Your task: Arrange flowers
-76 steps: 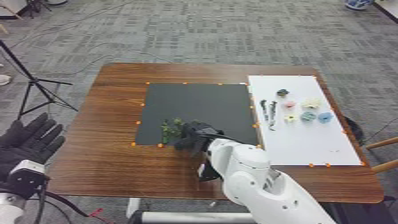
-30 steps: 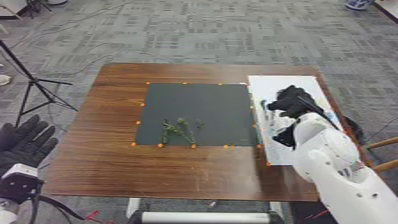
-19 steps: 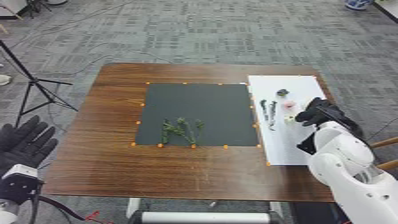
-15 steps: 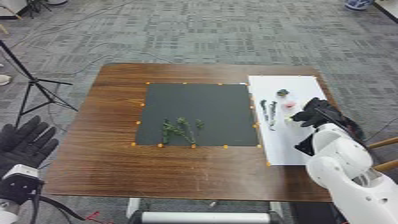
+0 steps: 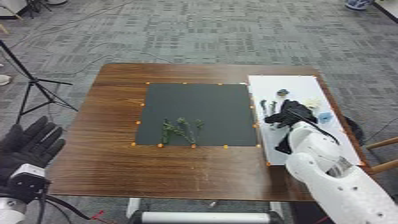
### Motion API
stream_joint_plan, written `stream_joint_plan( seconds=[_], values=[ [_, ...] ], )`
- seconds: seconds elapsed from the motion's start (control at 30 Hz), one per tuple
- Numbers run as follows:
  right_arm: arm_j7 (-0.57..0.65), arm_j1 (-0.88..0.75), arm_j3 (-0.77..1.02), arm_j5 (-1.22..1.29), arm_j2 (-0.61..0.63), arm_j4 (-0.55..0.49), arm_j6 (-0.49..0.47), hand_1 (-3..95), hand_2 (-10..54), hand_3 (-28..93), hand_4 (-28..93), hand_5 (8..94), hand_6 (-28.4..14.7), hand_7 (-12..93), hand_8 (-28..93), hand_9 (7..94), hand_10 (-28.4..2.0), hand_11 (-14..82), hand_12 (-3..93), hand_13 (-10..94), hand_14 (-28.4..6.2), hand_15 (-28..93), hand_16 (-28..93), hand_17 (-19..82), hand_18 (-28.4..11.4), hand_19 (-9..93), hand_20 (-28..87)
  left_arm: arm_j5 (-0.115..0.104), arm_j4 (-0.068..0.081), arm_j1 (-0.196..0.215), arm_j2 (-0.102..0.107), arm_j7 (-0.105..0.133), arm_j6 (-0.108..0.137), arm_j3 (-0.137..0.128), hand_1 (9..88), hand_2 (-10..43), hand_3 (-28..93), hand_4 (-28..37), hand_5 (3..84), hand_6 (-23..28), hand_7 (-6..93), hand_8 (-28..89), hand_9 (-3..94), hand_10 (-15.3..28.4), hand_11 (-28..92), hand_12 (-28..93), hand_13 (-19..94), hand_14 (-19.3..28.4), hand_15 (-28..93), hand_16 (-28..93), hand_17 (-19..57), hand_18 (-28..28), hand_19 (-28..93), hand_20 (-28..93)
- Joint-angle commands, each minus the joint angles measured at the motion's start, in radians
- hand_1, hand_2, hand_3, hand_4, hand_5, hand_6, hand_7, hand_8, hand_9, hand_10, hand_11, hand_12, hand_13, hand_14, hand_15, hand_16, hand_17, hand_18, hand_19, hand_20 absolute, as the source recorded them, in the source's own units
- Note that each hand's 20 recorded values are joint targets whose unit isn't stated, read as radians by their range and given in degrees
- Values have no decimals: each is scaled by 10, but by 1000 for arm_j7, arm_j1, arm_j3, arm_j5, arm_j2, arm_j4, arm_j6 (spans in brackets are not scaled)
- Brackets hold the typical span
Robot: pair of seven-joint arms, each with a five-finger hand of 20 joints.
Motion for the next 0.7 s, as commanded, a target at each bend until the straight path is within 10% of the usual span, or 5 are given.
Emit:
stream_joint_plan(
  seconds=[0.03, 0.27, 0.43, 0.7],
  values=[
    [12, 31, -53, -43, -13, 34, 6, 382, -95, 635, -281, 615, -111, 83, -102, 591, -213, 208, 168, 520, -198, 771, 272, 245, -284, 775, 389, 2, -5, 12, -8, -5, 0, -2, 269, 147, 704, -270, 396, 83, 100, -71, 324, 138, 152, 138, 222, 134, 234, -4, -28, 110, 171, 123],
    [31, 50, -127, -106, -8, 60, 139, 525, -95, 622, -278, 740, -45, 250, 40, 682, -172, 355, 276, 575, -174, 780, 350, 275, -284, 800, 395, -1, -3, 9, -10, -7, 1, 0, 269, 147, 704, -270, 396, 83, 101, -71, 324, 138, 153, 138, 222, 134, 235, -4, -27, 110, 170, 123],
    [30, 65, -143, -124, -9, 70, 182, 588, -95, 655, -275, 791, -30, 322, 120, 767, -143, 255, 490, 610, -163, 779, 367, 299, -284, 814, 394, 1, -2, 7, -12, -12, -1, -3, 269, 147, 704, -270, 396, 84, 100, -71, 324, 139, 153, 138, 222, 134, 234, -5, -27, 110, 171, 123],
    [40, 38, -120, -157, 9, 16, 274, 576, -95, 703, -252, 796, -24, 327, 185, 781, -145, 246, 512, 618, -167, 775, 376, 305, -284, 815, 400, -2, -7, 20, -18, -5, -1, -5, 268, 147, 704, -269, 396, 84, 98, -71, 324, 139, 153, 138, 222, 134, 235, -5, -28, 110, 171, 124]
  ],
)
